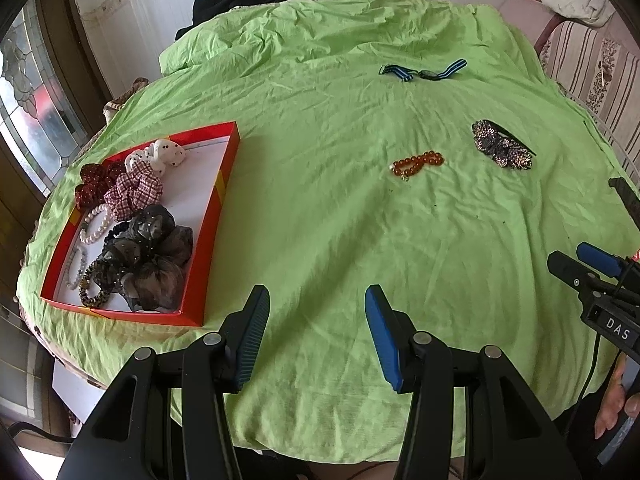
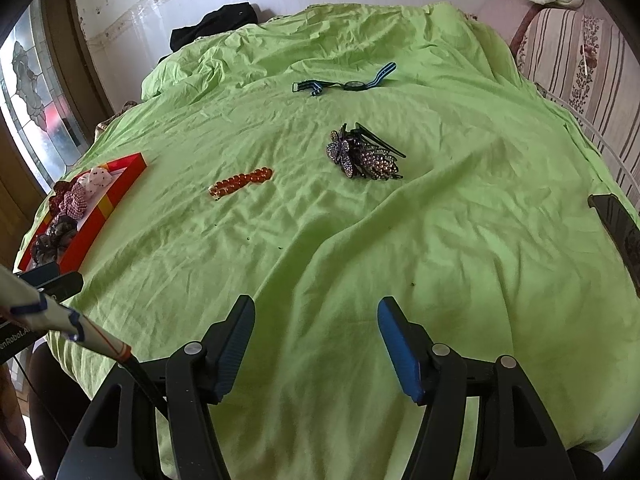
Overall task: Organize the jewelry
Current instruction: 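Move both open tools away from the tray over the sheet, then move the left tool down to the red bead bracelet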
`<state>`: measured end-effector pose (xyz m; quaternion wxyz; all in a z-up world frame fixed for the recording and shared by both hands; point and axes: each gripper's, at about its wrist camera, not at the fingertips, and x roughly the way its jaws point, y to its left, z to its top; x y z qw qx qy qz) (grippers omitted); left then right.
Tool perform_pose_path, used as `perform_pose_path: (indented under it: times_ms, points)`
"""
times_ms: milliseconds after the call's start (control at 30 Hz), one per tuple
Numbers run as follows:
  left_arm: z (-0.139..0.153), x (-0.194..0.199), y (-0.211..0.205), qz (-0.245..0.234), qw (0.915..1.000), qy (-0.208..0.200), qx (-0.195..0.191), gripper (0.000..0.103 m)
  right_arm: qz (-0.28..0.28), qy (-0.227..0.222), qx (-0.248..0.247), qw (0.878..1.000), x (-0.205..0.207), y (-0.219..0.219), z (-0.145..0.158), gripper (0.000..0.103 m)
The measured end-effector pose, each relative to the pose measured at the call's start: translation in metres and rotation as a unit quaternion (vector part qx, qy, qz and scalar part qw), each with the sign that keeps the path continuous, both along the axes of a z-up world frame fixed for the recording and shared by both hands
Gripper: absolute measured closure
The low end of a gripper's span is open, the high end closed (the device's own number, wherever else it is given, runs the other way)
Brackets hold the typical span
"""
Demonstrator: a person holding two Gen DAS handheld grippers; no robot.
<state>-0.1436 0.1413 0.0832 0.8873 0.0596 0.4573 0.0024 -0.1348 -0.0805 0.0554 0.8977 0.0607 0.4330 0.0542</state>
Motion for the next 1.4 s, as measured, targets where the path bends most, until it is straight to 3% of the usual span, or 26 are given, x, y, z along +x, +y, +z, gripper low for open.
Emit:
perform_pose_path:
  times_ms: [233,500,800,933,1067,1167,1400]
  points:
    - [-0.007,0.014,-0.002,-0.008,0.9999,0.012,0.002,0.054,-0.004,0.002,0.003,1.0,0.01,-0.008,-0.005,0.034]
    - [0.002,0.071,-0.018,-0.047,0.9985,0.006,-0.027,0.054,-0.044,-0.014,0.014,0.999,0.034,-0.045,-0.003,0.033]
    - [-0.028,0.151,-0.057,-0.117,0.9914,0.031,-0.051,0.054,-0.115,-0.023,0.075,0.99,0.035,-0.093,-0.021,0.031]
    - [-0.039,0.17,-0.082,-0.139,0.9893,0.04,-0.019,0.054,-0.118,-0.042,0.085,0.988,0.036,-0.1,-0.012,0.029]
    - [-0.054,0.182,-0.104,-0.152,0.9851,0.077,-0.022,0.055,-0.112,-0.044,0.115,0.986,0.04,-0.105,-0.01,0.028]
    - [-0.059,0.179,-0.116,-0.154,0.9831,0.096,-0.024,0.072,-0.116,-0.044,0.139,0.982,0.041,-0.111,-0.011,0.028]
    - [-0.052,0.168,-0.137,-0.146,0.9775,0.136,-0.069,0.077,-0.123,-0.043,0.182,0.975,0.043,-0.124,-0.012,0.027]
